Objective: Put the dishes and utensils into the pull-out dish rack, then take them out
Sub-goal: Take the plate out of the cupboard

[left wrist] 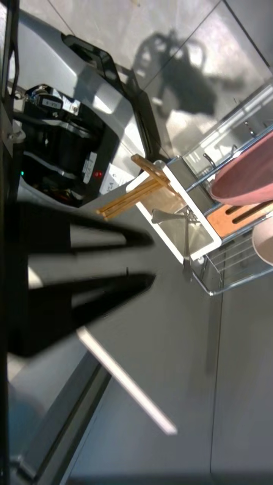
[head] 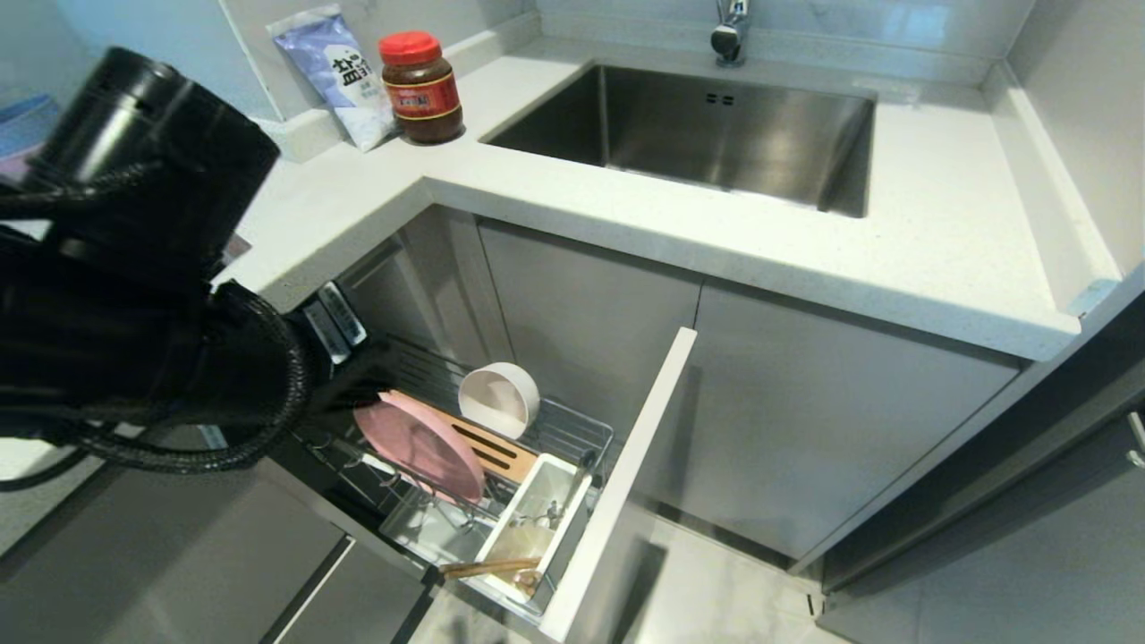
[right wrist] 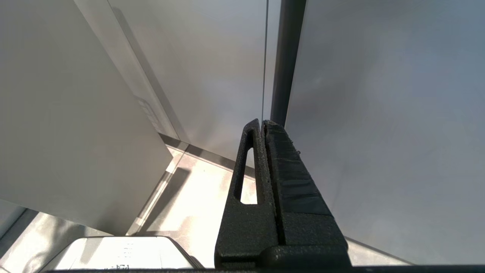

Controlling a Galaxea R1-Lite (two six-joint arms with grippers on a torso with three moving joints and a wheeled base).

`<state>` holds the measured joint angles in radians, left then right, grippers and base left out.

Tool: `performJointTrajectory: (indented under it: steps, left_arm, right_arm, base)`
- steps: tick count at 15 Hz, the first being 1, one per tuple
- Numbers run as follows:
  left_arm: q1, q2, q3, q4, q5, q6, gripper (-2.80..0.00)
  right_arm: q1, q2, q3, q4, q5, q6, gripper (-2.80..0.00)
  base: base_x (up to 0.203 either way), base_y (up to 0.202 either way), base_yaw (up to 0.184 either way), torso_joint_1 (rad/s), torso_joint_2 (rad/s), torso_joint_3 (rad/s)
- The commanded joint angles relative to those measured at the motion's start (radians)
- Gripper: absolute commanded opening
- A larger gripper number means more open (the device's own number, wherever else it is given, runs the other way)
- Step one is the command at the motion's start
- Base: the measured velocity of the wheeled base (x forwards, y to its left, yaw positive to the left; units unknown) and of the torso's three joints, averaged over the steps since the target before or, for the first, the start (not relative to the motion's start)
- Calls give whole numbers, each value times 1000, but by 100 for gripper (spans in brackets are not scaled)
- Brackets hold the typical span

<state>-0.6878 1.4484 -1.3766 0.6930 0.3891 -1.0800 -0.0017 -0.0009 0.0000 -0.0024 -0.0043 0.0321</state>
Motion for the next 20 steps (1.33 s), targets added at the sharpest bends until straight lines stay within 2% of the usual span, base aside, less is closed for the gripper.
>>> performJointTrajectory:
  steps: [1,6,12,20]
  left_arm:
    - [5,71,49,-49,5,-8,0]
    - [78,169,108,-188,8,-37,0]
    - [156,274,109,-204,7,-47,0]
    - [259,421,78,-282,0,-41,0]
  right_arm:
    - [0,-2,1,-1,0,0,-280]
    - [0,-2,2,-1,0,0,-280]
    - [0,-2,2,-1,0,0,-280]
    - [0,-4,1,-1,0,0,-280]
  base:
    - [0,0,0,0,0,0]
    - [0,0,0,0,0,0]
    - [0,0,0,0,0,0]
    - [0,0,0,0,0,0]
